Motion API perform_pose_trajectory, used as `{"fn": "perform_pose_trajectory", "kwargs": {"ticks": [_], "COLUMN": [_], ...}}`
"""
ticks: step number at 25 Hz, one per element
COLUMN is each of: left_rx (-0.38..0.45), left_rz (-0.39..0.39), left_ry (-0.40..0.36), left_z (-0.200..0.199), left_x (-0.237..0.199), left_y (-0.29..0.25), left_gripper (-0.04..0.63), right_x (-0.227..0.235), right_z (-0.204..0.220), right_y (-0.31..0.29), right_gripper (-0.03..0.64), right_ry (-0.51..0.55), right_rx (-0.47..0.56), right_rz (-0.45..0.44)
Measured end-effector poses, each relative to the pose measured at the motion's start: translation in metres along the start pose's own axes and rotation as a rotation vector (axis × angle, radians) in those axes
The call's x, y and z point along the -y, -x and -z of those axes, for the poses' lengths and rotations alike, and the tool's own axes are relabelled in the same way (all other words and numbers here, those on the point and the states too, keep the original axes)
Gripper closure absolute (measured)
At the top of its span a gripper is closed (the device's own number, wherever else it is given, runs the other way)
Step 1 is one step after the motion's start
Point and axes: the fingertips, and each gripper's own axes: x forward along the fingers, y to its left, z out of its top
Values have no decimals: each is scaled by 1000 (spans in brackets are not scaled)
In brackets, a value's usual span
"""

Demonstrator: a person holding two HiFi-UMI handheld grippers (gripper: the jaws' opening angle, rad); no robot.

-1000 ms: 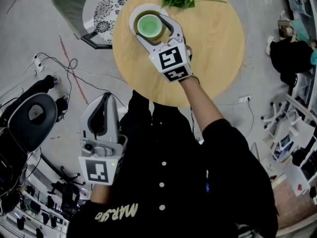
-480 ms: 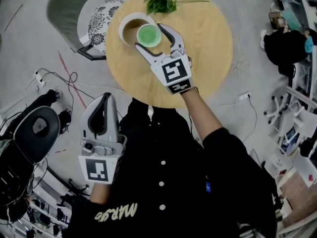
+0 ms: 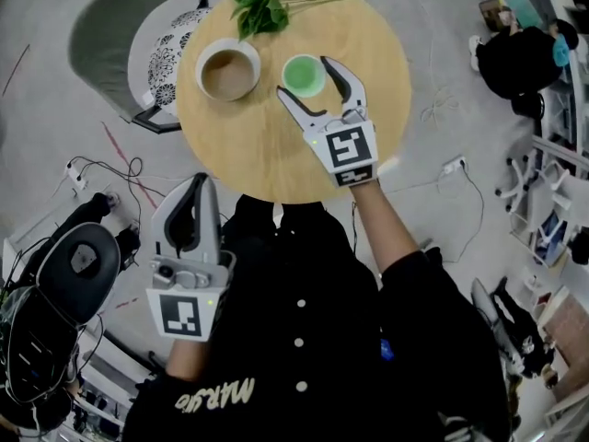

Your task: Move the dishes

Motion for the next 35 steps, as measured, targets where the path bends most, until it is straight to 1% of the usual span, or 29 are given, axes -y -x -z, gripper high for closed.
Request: {"fn": "perform_pose_trajectory", "kwargs": {"ticks": [10,19,24,30,35], "left_rx": [1,4,3,-2,-14], "left_rz": [74,155,184,209,217], "left_ry": [-23,-43,-53,-56,-65], "left_z": [-5,-10,-11,-16,-12], "left_x": [26,62,79,91,93], "left_y": [-21,-39,-44,-55,-57], "left_gripper": [592,592,592,592,592], "right_x": [72,129,141,154,157], "right_z": [37,69,81,97,114], "right_y": [59,122,145,149,147], "right_gripper": [262,262,262,262,262], "right_ry": [-54,-113,-136,-162,-179], "right_rx": [-18,-23,-19,-23,-45], "right_rz": [160,315,349,373,381]}}
